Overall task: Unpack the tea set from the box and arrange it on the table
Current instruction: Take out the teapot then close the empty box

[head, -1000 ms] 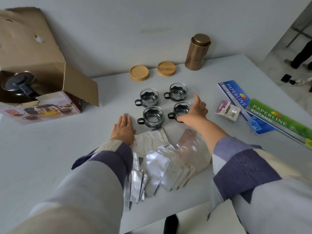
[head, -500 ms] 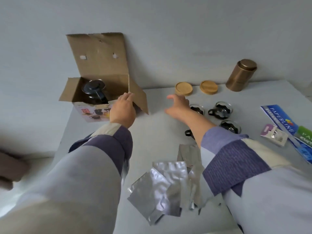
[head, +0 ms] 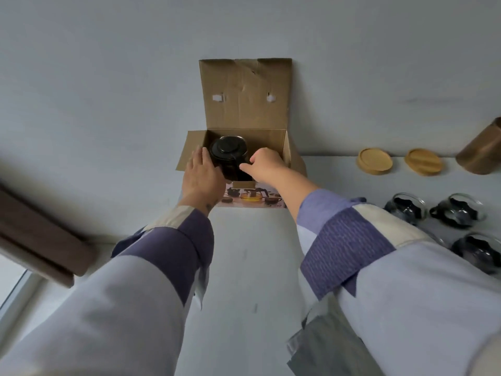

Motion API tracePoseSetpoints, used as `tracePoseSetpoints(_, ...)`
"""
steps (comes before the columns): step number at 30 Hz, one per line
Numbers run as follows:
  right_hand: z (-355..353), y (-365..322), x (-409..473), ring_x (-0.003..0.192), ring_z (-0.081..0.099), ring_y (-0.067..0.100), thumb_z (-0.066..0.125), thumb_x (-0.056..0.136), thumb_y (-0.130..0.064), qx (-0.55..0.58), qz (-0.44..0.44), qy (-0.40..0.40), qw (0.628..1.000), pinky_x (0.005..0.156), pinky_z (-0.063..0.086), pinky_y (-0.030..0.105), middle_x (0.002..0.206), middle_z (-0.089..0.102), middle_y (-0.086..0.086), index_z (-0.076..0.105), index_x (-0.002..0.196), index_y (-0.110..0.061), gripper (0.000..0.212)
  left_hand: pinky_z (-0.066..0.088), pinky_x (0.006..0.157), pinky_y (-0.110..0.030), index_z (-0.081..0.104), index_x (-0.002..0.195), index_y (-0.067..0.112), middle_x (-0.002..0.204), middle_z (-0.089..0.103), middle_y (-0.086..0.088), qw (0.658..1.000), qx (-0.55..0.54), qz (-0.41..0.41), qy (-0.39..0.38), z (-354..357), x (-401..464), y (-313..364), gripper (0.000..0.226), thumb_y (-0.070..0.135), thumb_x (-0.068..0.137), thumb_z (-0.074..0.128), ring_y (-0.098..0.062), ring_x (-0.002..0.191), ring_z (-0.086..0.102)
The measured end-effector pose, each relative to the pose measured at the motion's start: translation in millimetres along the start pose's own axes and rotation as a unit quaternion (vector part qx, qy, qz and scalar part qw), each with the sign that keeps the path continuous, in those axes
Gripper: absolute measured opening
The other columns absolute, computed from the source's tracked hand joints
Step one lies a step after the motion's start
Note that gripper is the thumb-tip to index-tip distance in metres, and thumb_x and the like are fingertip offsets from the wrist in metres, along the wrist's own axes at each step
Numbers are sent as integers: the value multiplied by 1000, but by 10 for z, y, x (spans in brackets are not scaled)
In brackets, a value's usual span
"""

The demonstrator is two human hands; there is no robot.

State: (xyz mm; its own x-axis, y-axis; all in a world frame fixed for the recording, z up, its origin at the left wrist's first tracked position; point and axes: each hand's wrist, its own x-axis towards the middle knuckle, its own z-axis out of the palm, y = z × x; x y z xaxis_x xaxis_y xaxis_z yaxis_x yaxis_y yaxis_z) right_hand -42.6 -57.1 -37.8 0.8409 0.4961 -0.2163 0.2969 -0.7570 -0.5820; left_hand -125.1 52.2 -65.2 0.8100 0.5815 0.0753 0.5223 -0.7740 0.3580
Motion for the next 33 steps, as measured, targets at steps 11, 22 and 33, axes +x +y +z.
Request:
tracePoseSetpoints(11, 211, -167, 244, 77, 53, 21, 55, 93, -17, -46, 89, -20, 995, 49, 34, 22, 70, 44, 4, 57, 107, -4, 19, 8, 120, -44, 13, 146, -8, 156, 7, -24, 992, 116, 53, 0, 416, 183, -210, 58, 23, 98, 14, -35, 146, -2)
tracePoseSetpoints(22, -555, -99, -44, 90, 68, 28, 50, 96, -24, 78, 66, 44, 994, 75, 56, 31, 105, 66, 9, 53, 98, -10, 14, 7, 120, -43, 11, 149, -2, 158, -1, -17, 996, 80, 27, -30, 244, 61, -99, 55, 25, 102, 18, -33, 146, -2)
tracePoseSetpoints(33, -1249, 456, -493, 92, 67, 34, 55, 92, -25, 83, 128, 175, 973, 75, 57, 35, 108, 65, 16, 59, 104, -4, 24, 7, 120, -39, 7, 150, 0, 159, -3, -13, 995, 95, 17, -31, 198, 10, -46, 55, 26, 103, 17, -29, 147, -1)
